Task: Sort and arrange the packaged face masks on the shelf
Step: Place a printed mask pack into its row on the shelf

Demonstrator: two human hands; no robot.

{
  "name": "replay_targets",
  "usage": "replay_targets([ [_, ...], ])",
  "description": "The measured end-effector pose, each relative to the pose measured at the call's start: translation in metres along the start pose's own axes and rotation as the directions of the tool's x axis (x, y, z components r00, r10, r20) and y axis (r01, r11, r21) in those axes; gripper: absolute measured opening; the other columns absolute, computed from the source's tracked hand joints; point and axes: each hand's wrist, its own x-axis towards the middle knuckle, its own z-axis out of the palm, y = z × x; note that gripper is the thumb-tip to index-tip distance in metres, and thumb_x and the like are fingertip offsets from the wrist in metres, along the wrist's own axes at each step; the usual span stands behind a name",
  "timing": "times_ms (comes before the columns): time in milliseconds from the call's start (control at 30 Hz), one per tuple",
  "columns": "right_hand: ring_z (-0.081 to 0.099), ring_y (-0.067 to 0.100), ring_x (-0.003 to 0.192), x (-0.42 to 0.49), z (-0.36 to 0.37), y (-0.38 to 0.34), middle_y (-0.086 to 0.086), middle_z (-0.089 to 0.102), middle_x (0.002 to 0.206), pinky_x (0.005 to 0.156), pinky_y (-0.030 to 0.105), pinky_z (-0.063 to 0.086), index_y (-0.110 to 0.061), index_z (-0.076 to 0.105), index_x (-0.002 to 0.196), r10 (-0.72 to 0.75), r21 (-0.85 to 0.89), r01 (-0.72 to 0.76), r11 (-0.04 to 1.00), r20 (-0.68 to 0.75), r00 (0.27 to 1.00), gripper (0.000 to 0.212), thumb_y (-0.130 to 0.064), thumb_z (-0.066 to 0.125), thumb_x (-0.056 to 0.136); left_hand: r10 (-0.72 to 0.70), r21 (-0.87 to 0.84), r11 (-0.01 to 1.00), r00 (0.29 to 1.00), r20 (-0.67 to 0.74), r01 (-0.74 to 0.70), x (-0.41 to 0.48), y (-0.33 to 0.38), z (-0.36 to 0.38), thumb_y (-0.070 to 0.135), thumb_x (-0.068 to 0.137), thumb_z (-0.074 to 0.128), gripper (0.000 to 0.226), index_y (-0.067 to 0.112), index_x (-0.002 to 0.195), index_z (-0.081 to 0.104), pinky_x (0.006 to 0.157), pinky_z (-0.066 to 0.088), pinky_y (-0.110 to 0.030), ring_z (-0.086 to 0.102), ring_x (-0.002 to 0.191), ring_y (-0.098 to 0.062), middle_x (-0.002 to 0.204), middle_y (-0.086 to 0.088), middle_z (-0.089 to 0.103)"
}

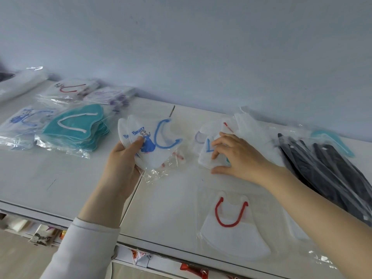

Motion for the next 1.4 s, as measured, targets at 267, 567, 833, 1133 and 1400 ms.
replay_targets([
  [267,0.060,0.029,0.079,0.003,0.018,-0.023,0.002,0.064,0.076,0.070,0.039,0.052,-0.010,0.068,0.059,-0.162,-0.174,0.105,0.979,-0.354,0.921,0.010,-0.014,0.077,0.058,0.008,0.024,1.000,1.000,-0.002,-0.008,-0.002,-0.003,0.001,0.005,0.097,0.043,0.018,0.011,0.095,0.060,0.061,0.057,-0.021,0.069,0.069,-0.007,0.086,0.000,0.070],
  [567,0.061,0.016,0.077,-0.009,-0.038,-0.020,0.006,0.064,0.084,0.064,0.024,0.053,-0.009,0.063,0.092,0.561,0.947,0.040,-0.319,0.155,0.813,0.017,-0.016,0.048,0.094,0.123,-0.073,0.989,0.992,-0.033,-0.125,0.004,0.016,-0.015,0.004,0.097,0.041,0.021,0.014,0.099,0.060,0.077,0.056,-0.022,0.069,0.082,-0.006,0.084,0.006,0.074],
  [833,0.066,0.018,0.074,-0.026,-0.015,0.002,0.009,0.066,0.095,0.051,0.025,0.055,-0.002,0.059,0.114,0.511,0.806,-0.128,-0.578,0.480,0.713,0.038,-0.033,0.042,0.098,-0.067,0.061,0.996,0.997,0.044,0.064,-0.001,-0.015,0.007,0.004,0.096,0.045,0.016,0.010,0.092,0.060,0.060,0.058,-0.023,0.070,0.066,-0.008,0.071,0.003,0.073],
  [1133,0.061,0.007,0.070,-0.036,-0.085,-0.005,-0.008,0.068,0.079,0.071,0.019,0.046,-0.029,0.065,0.083,0.419,0.579,-0.264,0.771,-0.148,0.896,0.018,-0.020,0.077,0.074,-0.161,0.219,0.968,0.972,0.171,0.122,-0.005,-0.015,0.017,0.009,0.095,0.049,0.015,0.011,0.094,0.063,0.056,0.057,-0.022,0.070,0.065,-0.008,0.074,0.003,0.074],
  [1400,0.055,0.017,0.085,0.011,-0.118,-0.057,-0.010,0.055,0.091,0.062,0.027,0.029,-0.027,0.051,0.087,-0.125,-0.417,0.129,0.900,0.037,0.991,0.034,-0.049,0.071,0.071,-0.239,0.403,0.914,0.851,0.468,0.034,-0.022,-0.013,0.041,0.032,0.076,0.056,0.036,0.015,0.107,0.062,0.075,0.059,-0.032,0.071,0.088,-0.019,0.096,-0.004,0.074],
])
